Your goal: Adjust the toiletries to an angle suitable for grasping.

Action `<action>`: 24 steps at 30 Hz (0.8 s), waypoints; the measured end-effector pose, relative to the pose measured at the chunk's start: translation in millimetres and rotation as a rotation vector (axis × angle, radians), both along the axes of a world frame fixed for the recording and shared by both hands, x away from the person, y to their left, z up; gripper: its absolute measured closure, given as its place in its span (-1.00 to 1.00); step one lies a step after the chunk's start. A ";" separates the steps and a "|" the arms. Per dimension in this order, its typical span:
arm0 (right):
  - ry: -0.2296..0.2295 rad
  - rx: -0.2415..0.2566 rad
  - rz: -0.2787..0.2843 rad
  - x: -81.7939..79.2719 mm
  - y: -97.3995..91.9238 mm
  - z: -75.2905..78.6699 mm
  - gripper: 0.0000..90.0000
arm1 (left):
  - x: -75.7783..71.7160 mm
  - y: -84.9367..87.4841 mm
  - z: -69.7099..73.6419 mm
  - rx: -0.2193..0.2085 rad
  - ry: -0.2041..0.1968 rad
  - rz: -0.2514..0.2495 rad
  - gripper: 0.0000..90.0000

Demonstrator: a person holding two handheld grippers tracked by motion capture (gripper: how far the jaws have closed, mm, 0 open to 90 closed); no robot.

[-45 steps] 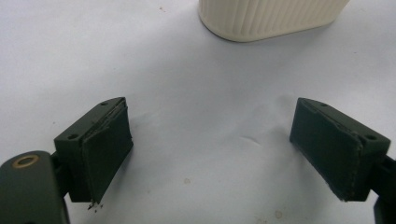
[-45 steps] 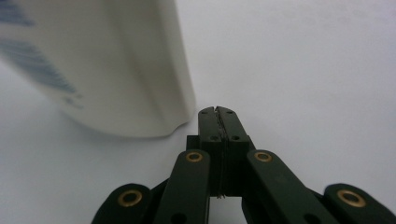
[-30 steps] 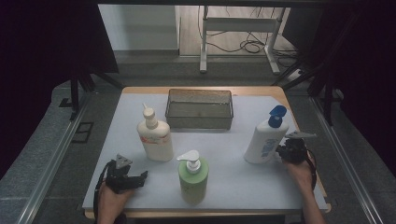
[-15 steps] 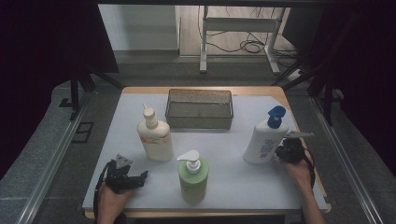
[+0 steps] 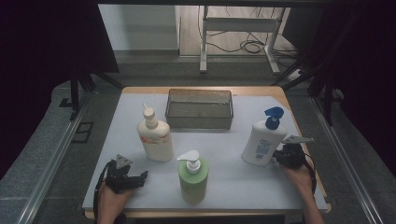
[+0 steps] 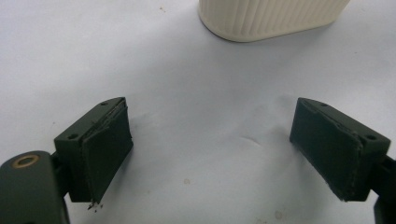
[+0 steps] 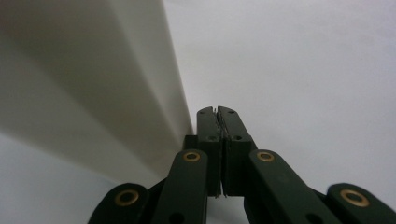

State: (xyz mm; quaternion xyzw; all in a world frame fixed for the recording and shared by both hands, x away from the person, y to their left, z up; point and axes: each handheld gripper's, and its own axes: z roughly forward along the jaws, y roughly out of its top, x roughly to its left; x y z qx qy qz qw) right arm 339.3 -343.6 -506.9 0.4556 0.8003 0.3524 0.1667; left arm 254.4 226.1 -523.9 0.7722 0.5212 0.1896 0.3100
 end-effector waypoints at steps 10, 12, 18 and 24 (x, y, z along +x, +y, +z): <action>-0.005 -0.029 0.011 -15.1 8.0 -0.4 0.92 | 0.0 0.0 0.0 0.000 0.001 0.000 -0.73; -0.007 -0.038 0.012 -17.5 9.7 0.0 0.91 | 0.1 0.0 0.0 0.000 0.001 0.000 -0.73; -0.006 -0.045 0.020 -24.4 13.9 0.7 0.90 | 0.0 0.0 0.0 0.000 0.000 0.000 -0.73; -0.005 -0.054 0.033 -30.5 19.4 1.4 0.88 | 0.0 0.0 0.0 0.000 0.000 0.000 -0.73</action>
